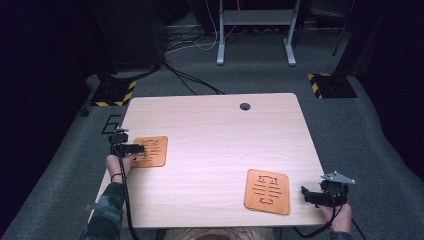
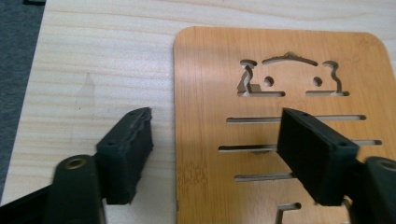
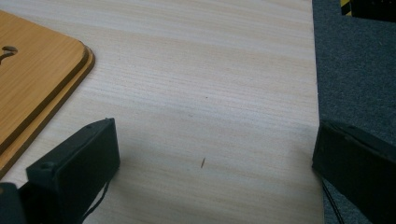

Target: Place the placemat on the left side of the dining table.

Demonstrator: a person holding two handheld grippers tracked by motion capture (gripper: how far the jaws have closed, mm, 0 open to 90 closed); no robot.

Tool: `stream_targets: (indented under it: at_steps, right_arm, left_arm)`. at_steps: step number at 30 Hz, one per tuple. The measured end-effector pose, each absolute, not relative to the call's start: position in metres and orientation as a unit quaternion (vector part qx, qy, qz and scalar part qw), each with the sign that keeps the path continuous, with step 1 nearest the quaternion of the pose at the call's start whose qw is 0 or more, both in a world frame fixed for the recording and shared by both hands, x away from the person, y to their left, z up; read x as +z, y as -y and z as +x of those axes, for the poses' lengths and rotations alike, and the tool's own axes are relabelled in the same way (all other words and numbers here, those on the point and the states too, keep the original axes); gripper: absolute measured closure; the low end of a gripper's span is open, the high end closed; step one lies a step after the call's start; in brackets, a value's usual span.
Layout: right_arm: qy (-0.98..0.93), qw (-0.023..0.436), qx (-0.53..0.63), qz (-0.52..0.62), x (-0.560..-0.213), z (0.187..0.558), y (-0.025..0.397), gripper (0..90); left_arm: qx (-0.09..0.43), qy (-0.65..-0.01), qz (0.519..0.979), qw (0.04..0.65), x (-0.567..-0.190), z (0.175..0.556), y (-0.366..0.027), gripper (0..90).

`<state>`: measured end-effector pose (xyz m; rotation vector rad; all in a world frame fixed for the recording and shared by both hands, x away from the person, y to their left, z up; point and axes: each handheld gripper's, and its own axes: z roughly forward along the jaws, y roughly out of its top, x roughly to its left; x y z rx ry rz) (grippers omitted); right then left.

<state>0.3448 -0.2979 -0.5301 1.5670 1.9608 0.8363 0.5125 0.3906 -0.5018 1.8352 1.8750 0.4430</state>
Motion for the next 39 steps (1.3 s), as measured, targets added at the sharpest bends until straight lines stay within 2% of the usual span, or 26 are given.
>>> stream_targets:
  at_steps: [2, 11, 22, 32, 39]
  right_arm:
    - [-0.718, 0.246, 0.307, 0.575, -0.530, 0.345, 0.298, 0.0]
    - [-0.718, 0.246, 0.307, 0.575, -0.530, 0.345, 0.298, 0.0]
    - [-0.717, 0.246, 0.306, 0.576, -0.530, 0.345, 0.298, 0.0]
    - [-0.716, 0.247, 0.306, 0.577, -0.530, 0.344, 0.298, 0.0]
    - [-0.716, 0.247, 0.306, 0.577, -0.530, 0.344, 0.298, 0.0]
  left_arm:
    - [0.170, -0.679, 0.671, 0.243, -0.500, 0.510, -0.389, 16.1]
    - [0.187, -0.654, 0.680, 0.273, -0.499, 0.484, -0.386, 3.6]
    - [0.221, -0.606, 0.699, 0.309, -0.484, 0.420, -0.374, 1.7]
    - [0.242, -0.590, 0.709, 0.299, -0.510, 0.367, -0.370, 1.8]
    - [0.246, -0.588, 0.709, 0.302, -0.532, 0.355, -0.369, 0.0]
